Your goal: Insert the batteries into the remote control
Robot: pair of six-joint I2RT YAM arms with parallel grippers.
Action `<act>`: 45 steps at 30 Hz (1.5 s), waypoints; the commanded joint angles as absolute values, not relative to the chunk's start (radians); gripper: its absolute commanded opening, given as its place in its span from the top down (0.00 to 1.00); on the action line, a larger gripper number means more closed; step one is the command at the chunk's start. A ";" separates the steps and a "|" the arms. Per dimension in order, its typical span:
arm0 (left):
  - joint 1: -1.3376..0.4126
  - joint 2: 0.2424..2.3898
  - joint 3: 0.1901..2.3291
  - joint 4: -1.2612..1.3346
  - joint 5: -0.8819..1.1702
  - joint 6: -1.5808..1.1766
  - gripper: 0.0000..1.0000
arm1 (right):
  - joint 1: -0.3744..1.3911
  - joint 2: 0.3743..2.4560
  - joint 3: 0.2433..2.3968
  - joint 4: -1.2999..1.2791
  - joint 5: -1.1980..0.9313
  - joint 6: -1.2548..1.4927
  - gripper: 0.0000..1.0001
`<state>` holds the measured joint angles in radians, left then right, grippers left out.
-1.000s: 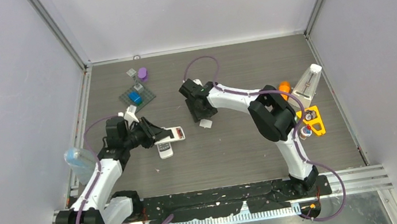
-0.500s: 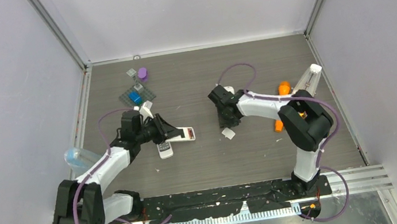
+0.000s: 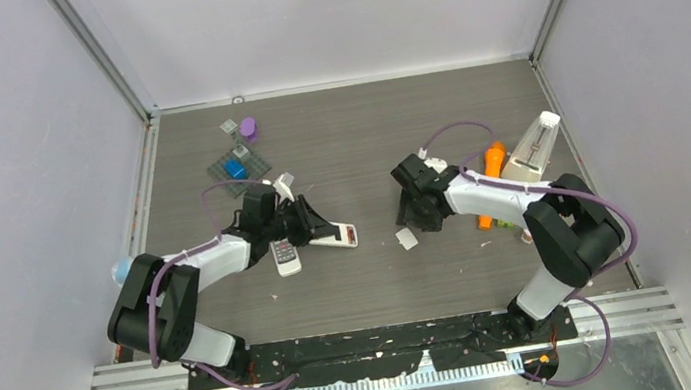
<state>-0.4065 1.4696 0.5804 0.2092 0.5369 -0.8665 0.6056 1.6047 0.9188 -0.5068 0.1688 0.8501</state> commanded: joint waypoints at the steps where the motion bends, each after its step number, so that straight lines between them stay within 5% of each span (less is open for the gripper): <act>1: -0.408 1.490 0.621 0.237 0.520 -0.798 0.73 | 0.592 1.523 0.911 -0.528 0.266 0.884 0.41; 8: -0.408 1.519 0.636 0.180 0.501 -0.743 0.48 | 0.579 1.471 0.862 -0.550 0.299 0.888 0.35; 15: -0.405 1.525 0.709 0.029 0.432 -0.680 0.34 | 0.577 1.439 0.786 -0.585 0.313 0.897 0.43; 28: -0.405 1.495 0.813 -0.184 0.253 -0.662 0.30 | 0.625 1.511 0.787 -0.598 0.212 0.791 0.61; 45: -0.405 1.395 0.850 -0.238 0.181 -0.655 0.30 | 0.705 1.651 0.878 -0.396 0.021 0.590 0.60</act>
<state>-0.4061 1.4563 0.8032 -0.2298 0.2085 -0.6724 0.6868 1.5894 0.8783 -0.5152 0.1410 0.6754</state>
